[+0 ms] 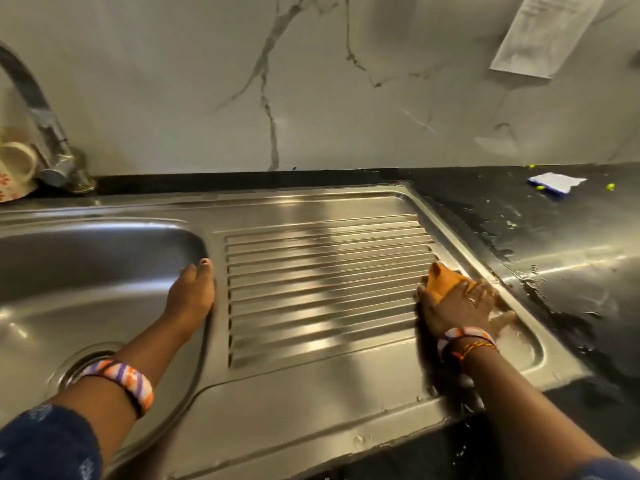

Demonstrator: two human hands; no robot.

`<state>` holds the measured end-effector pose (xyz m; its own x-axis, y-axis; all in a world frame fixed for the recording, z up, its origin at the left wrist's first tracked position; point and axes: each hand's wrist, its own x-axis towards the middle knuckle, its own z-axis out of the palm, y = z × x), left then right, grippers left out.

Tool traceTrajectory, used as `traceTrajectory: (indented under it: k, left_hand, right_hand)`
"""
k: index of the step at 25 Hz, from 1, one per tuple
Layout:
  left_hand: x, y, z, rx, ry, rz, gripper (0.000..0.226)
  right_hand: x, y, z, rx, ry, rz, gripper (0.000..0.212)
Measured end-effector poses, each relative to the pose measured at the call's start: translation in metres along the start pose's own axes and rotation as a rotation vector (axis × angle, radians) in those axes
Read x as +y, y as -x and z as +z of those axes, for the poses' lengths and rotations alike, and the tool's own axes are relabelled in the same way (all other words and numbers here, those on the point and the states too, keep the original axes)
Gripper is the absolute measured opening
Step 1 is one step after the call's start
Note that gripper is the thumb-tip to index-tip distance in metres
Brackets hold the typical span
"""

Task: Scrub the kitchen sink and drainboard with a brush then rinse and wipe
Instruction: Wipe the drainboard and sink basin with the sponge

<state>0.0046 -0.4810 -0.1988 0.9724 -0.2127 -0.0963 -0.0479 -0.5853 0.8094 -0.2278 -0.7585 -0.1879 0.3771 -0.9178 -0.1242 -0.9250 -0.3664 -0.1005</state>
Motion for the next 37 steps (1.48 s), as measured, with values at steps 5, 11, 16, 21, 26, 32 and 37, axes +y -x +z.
traceTrajectory:
  k: [5,11,16,21,26,32,37]
  left_hand:
    - [-0.001,-0.005,0.016,0.046,0.081,-0.051,0.049]
    - [-0.004,-0.006,0.018,0.091,0.13,0.01,0.042]
    - [-0.006,-0.006,0.019,0.09,0.162,0.016,0.039]
    - [-0.01,-0.007,0.019,0.068,0.178,0.012,0.042]
    - [-0.002,-0.004,0.015,0.064,0.121,0.051,0.042]
    - [-0.001,-0.001,0.014,0.073,0.085,0.052,0.036]
    - [0.0,-0.003,0.015,0.107,0.088,0.041,0.036]
  right_hand:
    - [-0.012,-0.042,-0.022,-0.04,0.1,-0.172,0.08]
    - [-0.062,-0.118,-0.042,-0.161,0.099,-0.406,0.06]
    - [-0.099,-0.138,-0.042,-0.08,0.144,-0.497,0.061]
    - [-0.118,-0.111,-0.03,-0.068,-0.039,-0.357,0.065]
    - [-0.122,-0.067,-0.032,-0.234,-0.065,-0.234,0.075]
    - [-0.124,-0.068,-0.038,-0.185,0.16,-0.333,0.094]
    - [-0.13,-0.071,-0.022,-0.106,0.032,-0.418,0.071]
